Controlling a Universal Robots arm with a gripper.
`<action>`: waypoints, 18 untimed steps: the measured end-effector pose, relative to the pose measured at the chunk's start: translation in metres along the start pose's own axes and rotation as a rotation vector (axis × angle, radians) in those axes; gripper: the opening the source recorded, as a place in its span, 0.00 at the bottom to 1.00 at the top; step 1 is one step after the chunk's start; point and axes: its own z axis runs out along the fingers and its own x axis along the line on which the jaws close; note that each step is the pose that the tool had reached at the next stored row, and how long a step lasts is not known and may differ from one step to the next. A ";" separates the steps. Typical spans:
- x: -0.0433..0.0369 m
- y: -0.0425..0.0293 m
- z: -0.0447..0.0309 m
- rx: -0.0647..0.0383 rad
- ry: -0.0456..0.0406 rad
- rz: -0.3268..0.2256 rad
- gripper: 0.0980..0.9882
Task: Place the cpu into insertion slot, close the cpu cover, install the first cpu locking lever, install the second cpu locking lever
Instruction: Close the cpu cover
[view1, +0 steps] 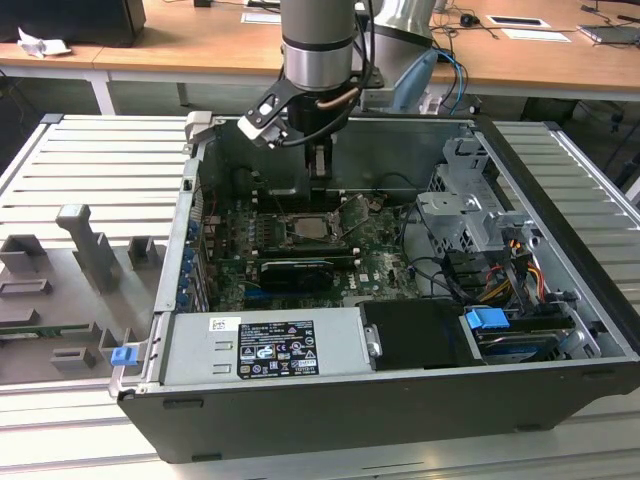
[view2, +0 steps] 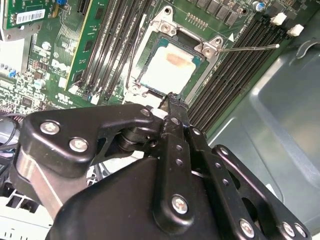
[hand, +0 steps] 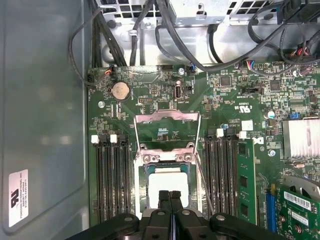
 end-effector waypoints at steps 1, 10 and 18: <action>0.0001 0.0007 0.0001 0.000 0.0000 0.000 0.01; 0.0018 0.0034 -0.0086 0.000 -0.0009 0.000 0.01; 0.0029 0.0171 -0.0076 0.001 -0.0006 -0.003 0.01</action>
